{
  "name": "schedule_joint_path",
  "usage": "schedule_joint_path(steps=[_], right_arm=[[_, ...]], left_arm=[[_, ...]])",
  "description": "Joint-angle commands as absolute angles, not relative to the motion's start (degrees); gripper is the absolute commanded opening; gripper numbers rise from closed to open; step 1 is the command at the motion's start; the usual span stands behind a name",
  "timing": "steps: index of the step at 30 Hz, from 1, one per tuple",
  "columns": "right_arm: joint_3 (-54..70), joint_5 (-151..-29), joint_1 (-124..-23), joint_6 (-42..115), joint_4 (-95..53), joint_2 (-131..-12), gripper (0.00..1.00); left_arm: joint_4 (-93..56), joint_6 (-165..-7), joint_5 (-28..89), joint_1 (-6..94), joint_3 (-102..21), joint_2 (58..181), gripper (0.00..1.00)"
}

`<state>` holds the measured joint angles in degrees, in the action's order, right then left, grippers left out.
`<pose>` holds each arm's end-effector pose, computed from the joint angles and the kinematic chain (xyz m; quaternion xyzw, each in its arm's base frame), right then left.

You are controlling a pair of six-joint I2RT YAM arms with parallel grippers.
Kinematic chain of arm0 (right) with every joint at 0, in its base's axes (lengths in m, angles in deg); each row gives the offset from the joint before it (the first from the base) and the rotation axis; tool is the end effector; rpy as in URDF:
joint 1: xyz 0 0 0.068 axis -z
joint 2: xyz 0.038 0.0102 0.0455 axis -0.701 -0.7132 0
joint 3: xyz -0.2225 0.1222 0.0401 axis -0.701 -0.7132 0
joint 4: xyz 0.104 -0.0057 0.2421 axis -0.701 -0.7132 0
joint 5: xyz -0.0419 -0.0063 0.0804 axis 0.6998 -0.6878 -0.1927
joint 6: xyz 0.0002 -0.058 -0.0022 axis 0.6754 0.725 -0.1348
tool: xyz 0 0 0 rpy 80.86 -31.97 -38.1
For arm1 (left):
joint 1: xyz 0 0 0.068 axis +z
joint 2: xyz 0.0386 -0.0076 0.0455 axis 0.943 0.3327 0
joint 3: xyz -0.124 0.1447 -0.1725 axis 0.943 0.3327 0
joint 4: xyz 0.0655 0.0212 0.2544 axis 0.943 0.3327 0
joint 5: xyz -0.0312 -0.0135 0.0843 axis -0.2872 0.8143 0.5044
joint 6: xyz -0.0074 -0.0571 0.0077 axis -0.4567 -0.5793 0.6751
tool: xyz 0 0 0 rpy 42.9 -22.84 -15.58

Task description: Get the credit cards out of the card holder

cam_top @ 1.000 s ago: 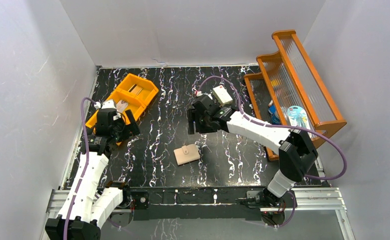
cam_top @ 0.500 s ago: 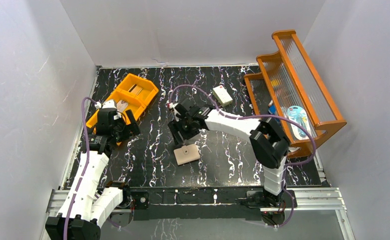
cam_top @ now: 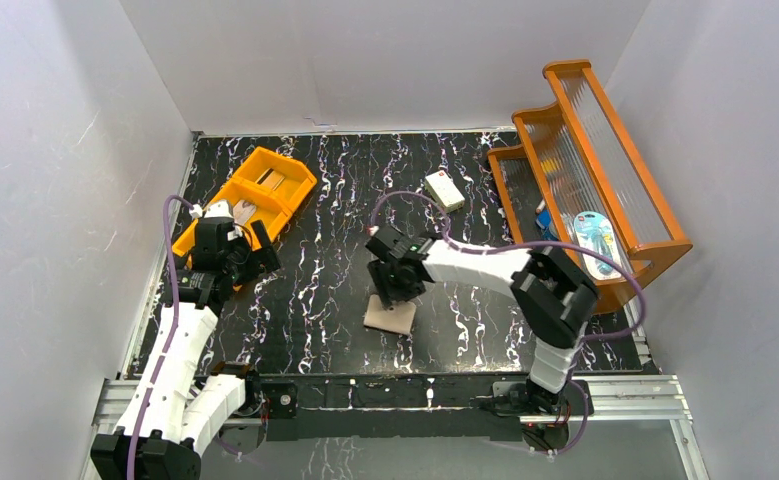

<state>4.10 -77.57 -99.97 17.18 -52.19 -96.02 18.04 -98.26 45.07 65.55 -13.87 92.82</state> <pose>0.2143 0.3056 0.1612 -0.2372 0.9467 0.1111 0.1873 0.1979 -0.0127 0.2766 -0.1676 0.8791 -0.0595 0.4422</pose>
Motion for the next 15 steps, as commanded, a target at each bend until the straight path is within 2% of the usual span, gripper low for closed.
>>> schedule_joint_path(steps=[1, 4, 9, 12, 15], right_arm=[[-6.32, -75.25, -100.16, 0.57, -51.01, -84.63, 0.59], [-12.36, -77.89, -100.99, -4.67, -46.35, -76.81, 0.64], [-14.14, -80.72, -101.01, -5.57, -42.07, -67.68, 0.68], [-12.29, -76.29, -100.97, -5.53, -46.58, -65.4, 0.75], [-11.13, -72.0, -100.8, -3.39, -50.8, -63.92, 0.77]], left_arm=[[17.76, -98.09, 45.4, 65.82, -13.99, 91.95, 0.98], [17.64, -98.09, 45.18, 65.82, -13.95, 92.0, 0.98], [17.18, -100.21, 41.98, 65.82, -15.77, 95.51, 0.98], [17.16, -103.06, 41.17, 65.82, -20.18, 102.32, 0.98], [19.36, -105.96, 45.08, 65.83, -26.35, 111.38, 0.98]])
